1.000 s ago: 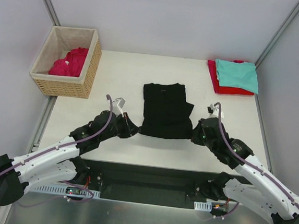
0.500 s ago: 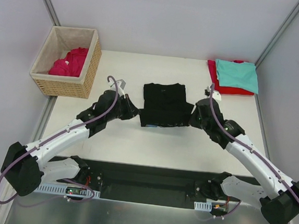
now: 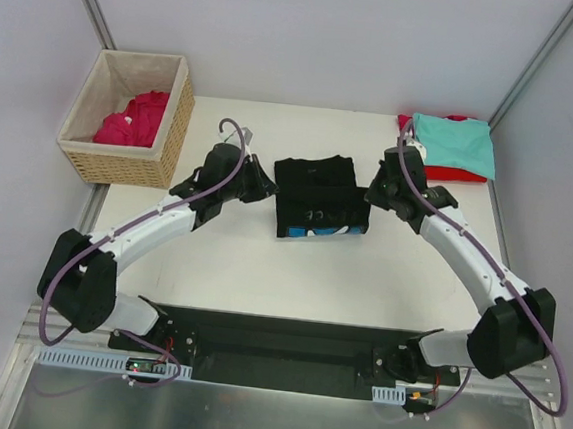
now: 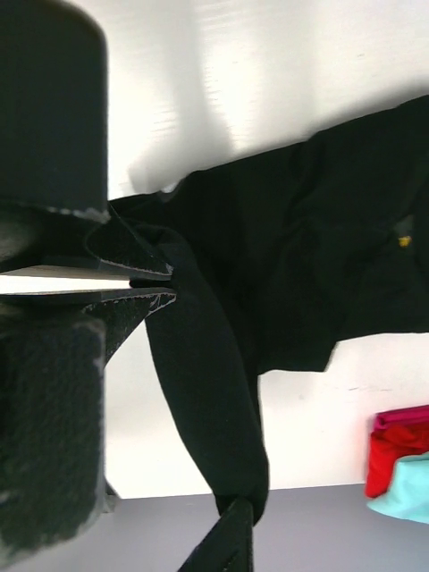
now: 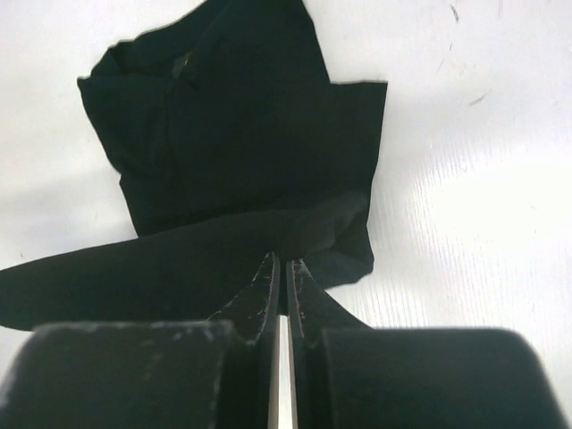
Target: Fold and stack the t-shirts
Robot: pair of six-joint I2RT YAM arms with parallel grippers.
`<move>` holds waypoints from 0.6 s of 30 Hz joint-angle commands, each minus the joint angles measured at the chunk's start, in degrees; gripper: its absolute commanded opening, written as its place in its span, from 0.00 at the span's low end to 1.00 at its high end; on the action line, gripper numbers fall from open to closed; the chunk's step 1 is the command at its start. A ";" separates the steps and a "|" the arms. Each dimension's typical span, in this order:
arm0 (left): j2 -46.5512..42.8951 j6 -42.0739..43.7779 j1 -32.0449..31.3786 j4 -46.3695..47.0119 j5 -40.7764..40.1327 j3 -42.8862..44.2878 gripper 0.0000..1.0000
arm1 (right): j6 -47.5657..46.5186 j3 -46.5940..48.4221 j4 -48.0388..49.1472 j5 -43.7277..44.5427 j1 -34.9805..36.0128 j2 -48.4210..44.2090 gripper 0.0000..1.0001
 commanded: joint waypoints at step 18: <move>18.56 1.77 9.50 4.74 6.07 20.65 0.00 | -2.22 26.10 3.60 -6.08 -6.27 24.81 0.01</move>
